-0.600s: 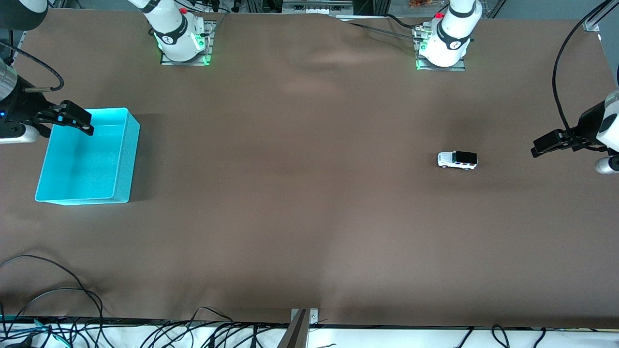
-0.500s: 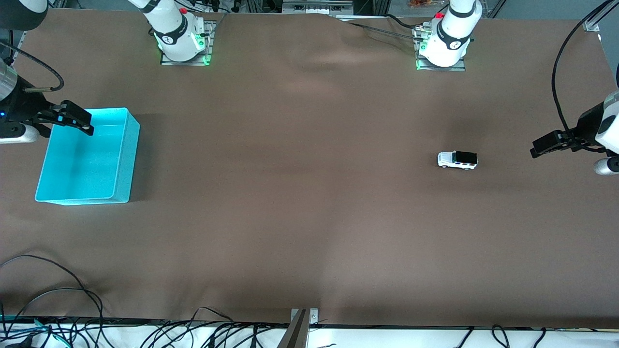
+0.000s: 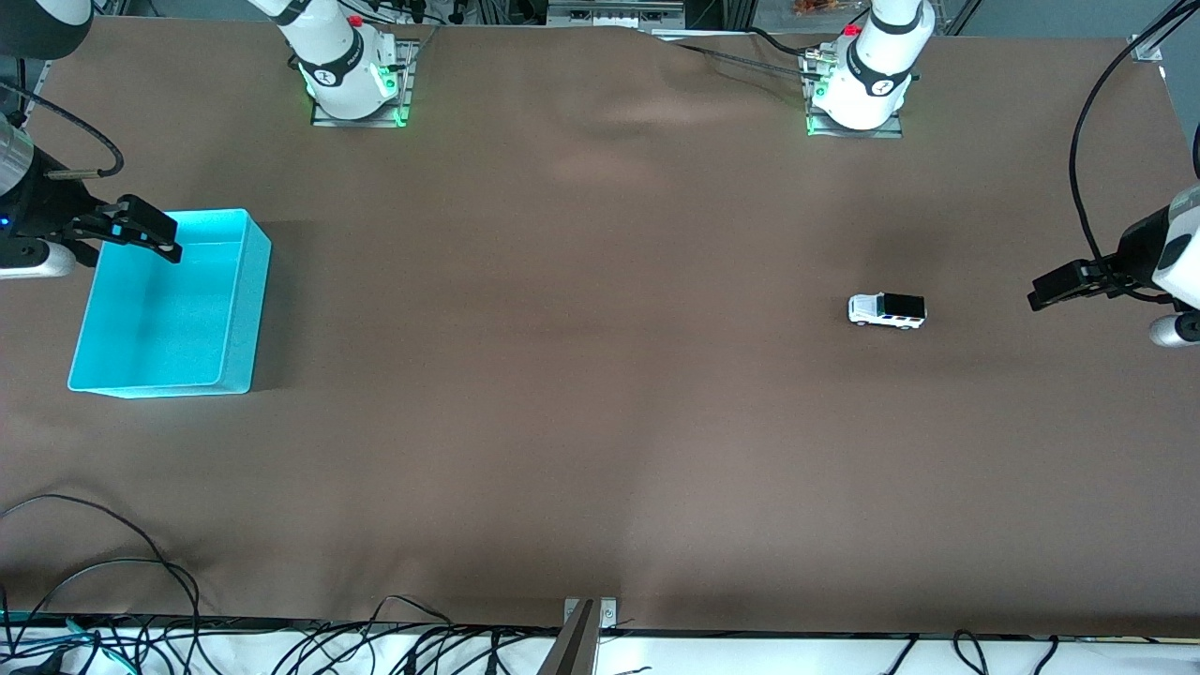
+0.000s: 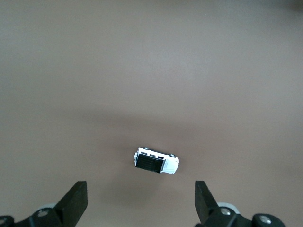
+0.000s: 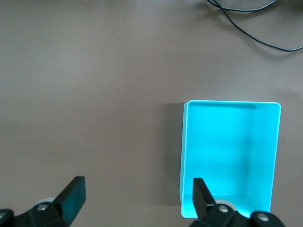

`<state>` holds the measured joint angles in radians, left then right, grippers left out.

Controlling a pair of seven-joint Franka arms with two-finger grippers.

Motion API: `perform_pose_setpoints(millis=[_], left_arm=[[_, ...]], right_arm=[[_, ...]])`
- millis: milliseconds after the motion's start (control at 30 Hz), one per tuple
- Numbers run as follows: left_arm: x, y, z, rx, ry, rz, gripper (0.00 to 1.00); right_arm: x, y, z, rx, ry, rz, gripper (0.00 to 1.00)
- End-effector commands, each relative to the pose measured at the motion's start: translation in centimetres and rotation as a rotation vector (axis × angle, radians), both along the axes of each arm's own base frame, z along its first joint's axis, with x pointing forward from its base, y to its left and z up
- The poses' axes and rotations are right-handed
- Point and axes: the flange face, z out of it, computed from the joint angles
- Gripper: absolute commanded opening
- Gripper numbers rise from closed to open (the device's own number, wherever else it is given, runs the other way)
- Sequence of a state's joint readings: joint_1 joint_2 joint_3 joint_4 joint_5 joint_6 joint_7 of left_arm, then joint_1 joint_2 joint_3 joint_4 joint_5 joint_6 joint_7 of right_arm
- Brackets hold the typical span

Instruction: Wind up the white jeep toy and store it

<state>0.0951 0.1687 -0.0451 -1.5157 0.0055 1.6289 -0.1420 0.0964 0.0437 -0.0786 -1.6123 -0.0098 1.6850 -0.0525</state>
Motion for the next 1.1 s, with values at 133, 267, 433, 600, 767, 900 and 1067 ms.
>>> perform_pose_setpoints(millis=[133,267,433,600,767,900,1067], left_arm=[[0.1,1.3,0.4,-0.041,-0.013,0.009,1.0],[0.1,1.5,0.4,-0.041,-0.013,0.012,1.0],[0.1,1.5,0.4,-0.041,-0.013,0.01,1.0],[0.1,1.4,0.5,-0.041,-0.014,0.007,1.0],[0.0,1.3,0.6,-0.041,-0.014,0.006,1.0],[0.1,1.1,0.6,-0.042,-0.016,0.003,1.0],[0.1,1.2,0.5,-0.04,-0.013,0.004,1.0]], right_arm=[[0.3,0.1,0.5,-0.006,-0.007,-0.006,1.0],[0.3,0.1,0.5,-0.004,-0.006,-0.006,1.0],[0.3,0.1,0.4,-0.006,-0.005,-0.006,1.0],[0.3,0.1,0.4,-0.006,-0.005,-0.006,1.0],[0.3,0.1,0.4,-0.006,-0.003,-0.006,1.0],[0.3,0.1,0.4,-0.006,-0.005,-0.006,1.0],[0.5,0.1,0.2,-0.005,-0.002,-0.007,1.0]])
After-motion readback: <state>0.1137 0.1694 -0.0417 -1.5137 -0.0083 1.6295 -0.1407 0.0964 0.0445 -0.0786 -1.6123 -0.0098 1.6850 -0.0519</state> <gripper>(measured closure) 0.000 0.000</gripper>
